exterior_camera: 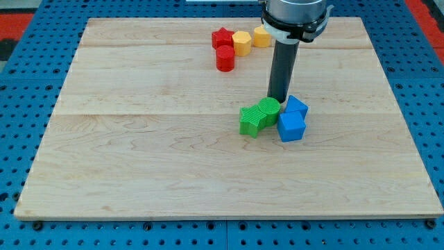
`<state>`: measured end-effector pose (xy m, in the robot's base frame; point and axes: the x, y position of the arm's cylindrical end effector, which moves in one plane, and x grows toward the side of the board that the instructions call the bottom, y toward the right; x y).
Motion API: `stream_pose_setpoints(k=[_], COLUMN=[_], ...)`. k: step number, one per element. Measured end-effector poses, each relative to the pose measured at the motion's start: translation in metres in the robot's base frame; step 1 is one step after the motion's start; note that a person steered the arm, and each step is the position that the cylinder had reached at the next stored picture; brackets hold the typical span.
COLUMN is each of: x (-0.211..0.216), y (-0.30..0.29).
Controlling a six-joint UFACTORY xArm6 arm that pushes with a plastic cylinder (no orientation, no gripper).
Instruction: Push the group of blocks down a bit
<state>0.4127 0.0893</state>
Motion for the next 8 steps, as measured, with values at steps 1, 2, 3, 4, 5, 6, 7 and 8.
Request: stream_pose_setpoints(k=[1, 2, 3, 4, 5, 6, 7, 8], x=[0.000, -0.002, -0.018, -0.071, -0.143, -0.181, -0.192, -0.182], y=[0.000, 0.000, 0.006, 0.040, 0.106, 0.077, 0.011, -0.049])
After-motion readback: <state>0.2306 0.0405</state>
